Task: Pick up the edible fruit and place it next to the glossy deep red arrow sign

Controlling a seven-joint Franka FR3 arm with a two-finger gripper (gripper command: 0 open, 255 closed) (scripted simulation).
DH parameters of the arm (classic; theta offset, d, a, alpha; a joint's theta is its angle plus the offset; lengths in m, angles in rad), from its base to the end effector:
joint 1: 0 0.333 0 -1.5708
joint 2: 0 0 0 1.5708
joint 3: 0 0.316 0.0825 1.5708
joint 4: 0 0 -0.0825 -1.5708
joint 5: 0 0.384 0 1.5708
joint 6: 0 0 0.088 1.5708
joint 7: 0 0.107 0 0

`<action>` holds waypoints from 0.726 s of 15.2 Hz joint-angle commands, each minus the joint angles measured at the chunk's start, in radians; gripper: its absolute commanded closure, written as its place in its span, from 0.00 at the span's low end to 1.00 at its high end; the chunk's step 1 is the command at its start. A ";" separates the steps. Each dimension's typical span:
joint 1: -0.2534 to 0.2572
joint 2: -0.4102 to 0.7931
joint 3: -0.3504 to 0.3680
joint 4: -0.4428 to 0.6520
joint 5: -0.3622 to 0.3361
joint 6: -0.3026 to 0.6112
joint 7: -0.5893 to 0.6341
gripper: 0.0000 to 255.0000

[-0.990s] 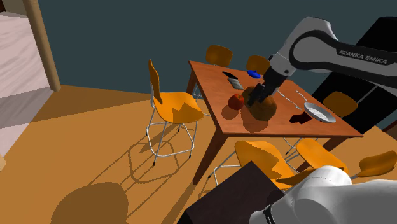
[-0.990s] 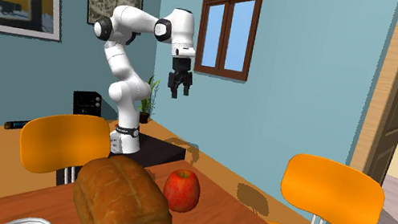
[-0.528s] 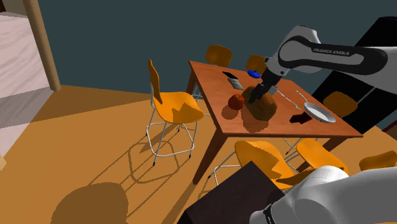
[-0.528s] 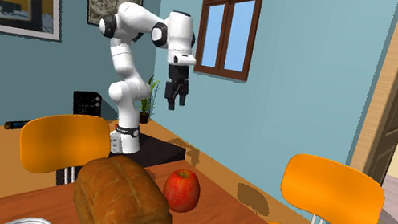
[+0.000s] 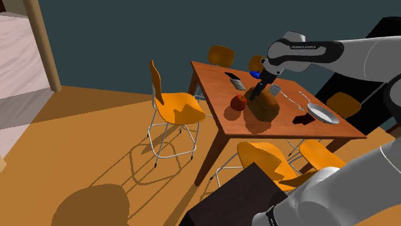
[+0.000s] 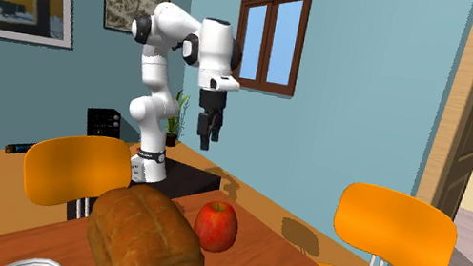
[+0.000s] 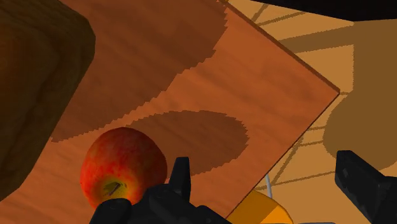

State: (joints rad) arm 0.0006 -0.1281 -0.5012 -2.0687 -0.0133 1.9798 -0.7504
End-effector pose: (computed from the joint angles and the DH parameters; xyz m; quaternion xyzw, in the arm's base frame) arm 0.4556 -0.2587 0.4831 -0.9913 -0.1284 -0.0240 0.0130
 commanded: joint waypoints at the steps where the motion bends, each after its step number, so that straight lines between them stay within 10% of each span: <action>1: -0.005 0.084 -0.028 0.068 0.038 0.004 -0.087 0.00; 11: -0.149 0.544 -0.030 0.526 0.262 -0.065 -0.435 0.00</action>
State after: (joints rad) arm -0.1267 0.3612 -0.5392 -1.6089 0.2253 1.9323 -1.1554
